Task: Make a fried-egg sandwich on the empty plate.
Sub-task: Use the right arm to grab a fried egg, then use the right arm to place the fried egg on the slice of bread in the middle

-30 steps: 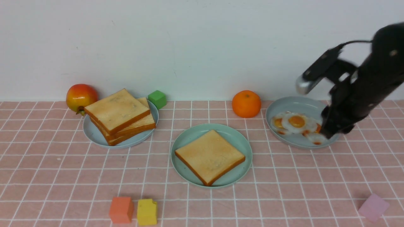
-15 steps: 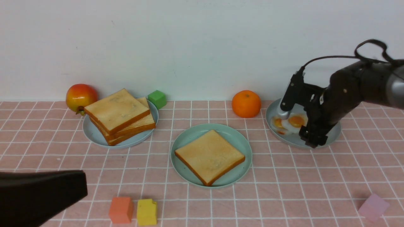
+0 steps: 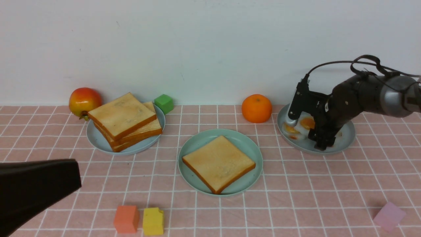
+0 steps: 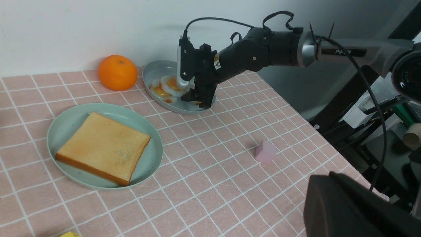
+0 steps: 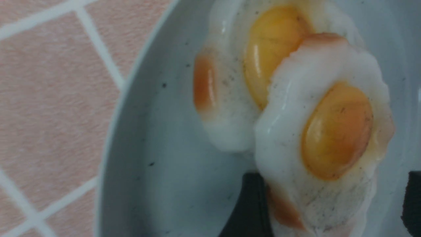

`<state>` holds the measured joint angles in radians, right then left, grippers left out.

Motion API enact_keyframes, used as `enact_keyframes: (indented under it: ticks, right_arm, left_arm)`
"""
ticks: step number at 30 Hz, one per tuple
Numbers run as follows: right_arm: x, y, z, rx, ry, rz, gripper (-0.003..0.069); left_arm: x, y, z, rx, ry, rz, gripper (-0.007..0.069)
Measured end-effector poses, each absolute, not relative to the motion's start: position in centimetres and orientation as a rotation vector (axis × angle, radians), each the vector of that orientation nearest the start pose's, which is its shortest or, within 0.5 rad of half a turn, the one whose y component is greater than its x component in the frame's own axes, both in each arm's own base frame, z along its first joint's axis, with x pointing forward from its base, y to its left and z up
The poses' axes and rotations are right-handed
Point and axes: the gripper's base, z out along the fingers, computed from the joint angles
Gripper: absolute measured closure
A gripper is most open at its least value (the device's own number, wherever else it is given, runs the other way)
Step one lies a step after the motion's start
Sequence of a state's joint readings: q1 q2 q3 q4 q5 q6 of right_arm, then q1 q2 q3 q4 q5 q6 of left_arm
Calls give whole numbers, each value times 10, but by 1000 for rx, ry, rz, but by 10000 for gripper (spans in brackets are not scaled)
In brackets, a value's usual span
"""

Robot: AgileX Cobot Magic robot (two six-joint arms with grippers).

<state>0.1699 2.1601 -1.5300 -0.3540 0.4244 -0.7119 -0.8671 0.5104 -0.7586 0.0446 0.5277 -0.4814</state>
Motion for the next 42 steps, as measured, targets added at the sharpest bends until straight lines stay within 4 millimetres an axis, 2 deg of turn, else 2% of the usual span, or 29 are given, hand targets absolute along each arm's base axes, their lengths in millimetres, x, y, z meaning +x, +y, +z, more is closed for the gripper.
enact_keyframes:
  ticks: [4,6,10,11,14,15,21,25,30,33,35,37,38,39,42]
  right_arm:
    - [464,66,150,-1435,2145,-535,111]
    - [464,67,149,-1435,2150,-531,158]
    - [463,67,147,-1423,2183,-508,313]
    - [462,67,147,-1424,2187,-506,384]
    - [461,69,150,-1434,2189,-508,526]
    - [461,69,151,-1434,2187,-508,553]
    - [454,67,163,-1432,2233,-509,549]
    - [445,64,183,-1409,2266,-505,555]
    - [429,64,242,-1283,2217,-506,555]
    - [418,69,266,-1243,2207,-490,555]
    - [400,85,288,-1209,2212,-417,555]
    - [387,101,301,-1208,2204,-362,555]
    - [372,120,312,-1223,2193,-295,555]
    - [366,128,316,-1226,2190,-263,555]
    - [338,171,318,-1298,2181,-150,555]
  left_arm:
    - [61,-68,381,374,1820,-917,638]
    - [61,-68,381,375,1820,-916,638]
    - [61,-68,381,375,1820,-916,638]
    - [61,-68,381,375,1820,-916,638]
    - [61,-68,381,375,1820,-916,638]
    - [61,-68,381,375,1820,-916,638]
    - [61,-68,380,377,1818,-908,638]
    - [61,-67,379,385,1825,-887,638]
    - [63,-65,376,408,1852,-813,638]
    - [63,-64,374,417,1863,-781,638]
    - [64,-62,372,429,1882,-736,638]
    - [65,-60,370,436,1892,-705,638]
    - [66,-59,369,444,1902,-668,638]
    - [66,-58,368,446,1908,-653,638]
    - [67,-56,367,455,1915,-610,638]
